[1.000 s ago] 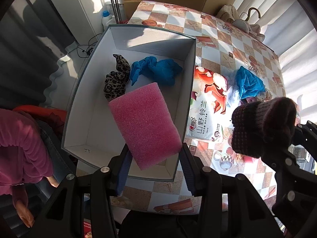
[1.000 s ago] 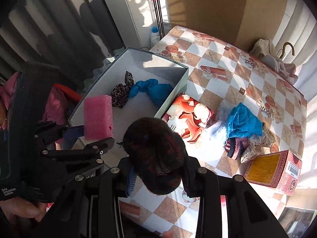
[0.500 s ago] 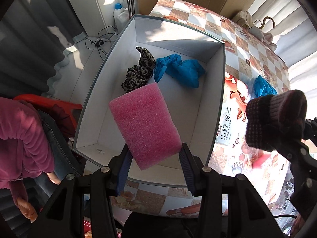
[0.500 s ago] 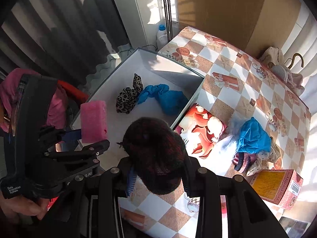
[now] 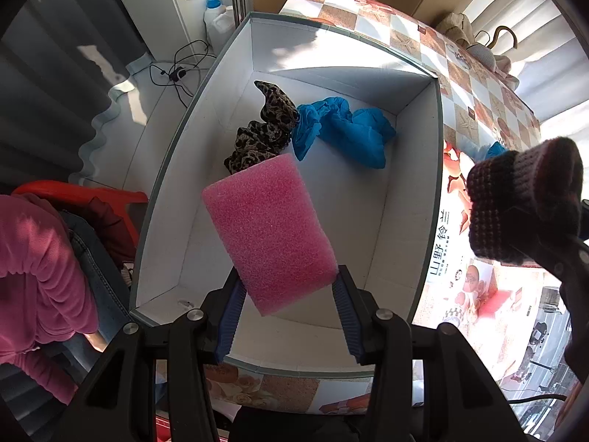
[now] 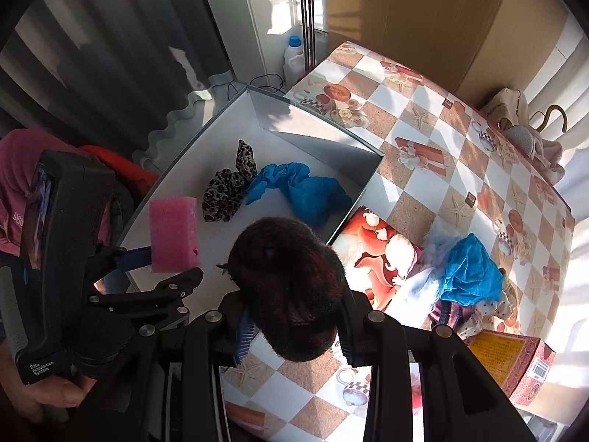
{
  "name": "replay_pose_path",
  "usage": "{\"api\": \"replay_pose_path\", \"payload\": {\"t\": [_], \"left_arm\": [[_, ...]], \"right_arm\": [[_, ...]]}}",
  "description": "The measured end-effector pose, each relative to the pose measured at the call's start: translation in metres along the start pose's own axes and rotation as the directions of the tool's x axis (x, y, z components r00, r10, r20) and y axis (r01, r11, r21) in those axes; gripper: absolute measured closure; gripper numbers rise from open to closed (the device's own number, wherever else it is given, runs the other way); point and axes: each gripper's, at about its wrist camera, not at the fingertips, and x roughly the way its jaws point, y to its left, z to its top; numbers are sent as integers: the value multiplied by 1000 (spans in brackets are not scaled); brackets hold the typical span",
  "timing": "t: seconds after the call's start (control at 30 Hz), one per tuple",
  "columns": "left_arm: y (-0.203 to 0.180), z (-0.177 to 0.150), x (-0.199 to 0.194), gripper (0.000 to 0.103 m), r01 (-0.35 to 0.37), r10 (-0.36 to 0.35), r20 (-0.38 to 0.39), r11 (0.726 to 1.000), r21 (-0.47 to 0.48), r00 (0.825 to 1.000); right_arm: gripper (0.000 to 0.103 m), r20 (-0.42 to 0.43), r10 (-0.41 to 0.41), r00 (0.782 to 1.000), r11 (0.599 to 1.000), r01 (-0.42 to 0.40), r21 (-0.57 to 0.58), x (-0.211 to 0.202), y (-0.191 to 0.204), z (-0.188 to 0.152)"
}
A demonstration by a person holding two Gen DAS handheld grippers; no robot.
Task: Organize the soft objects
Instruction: 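Carry the pink sponge and knitted hat with both grippers over the white box, then open the left gripper over the box while the right gripper releases the hat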
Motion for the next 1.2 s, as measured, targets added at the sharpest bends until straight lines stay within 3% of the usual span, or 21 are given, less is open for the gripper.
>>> {"api": "replay_pose_path", "payload": {"t": [0.8,1.13,1.2], "left_arm": [[13,19,23,51,9,-8,-44,1000,23,999],[13,28,23,51,11,-10,-42,1000,28,999],[13,29,23,49,11,-10,-42,1000,27,999]], "right_arm": [[65,-52,-21,998,1000,21,7,37,10,59],[65,-35,-23,999,1000,23,-1,37,12,83],[59,-29,-21,999,1000,21,0,35,12,87]]}}
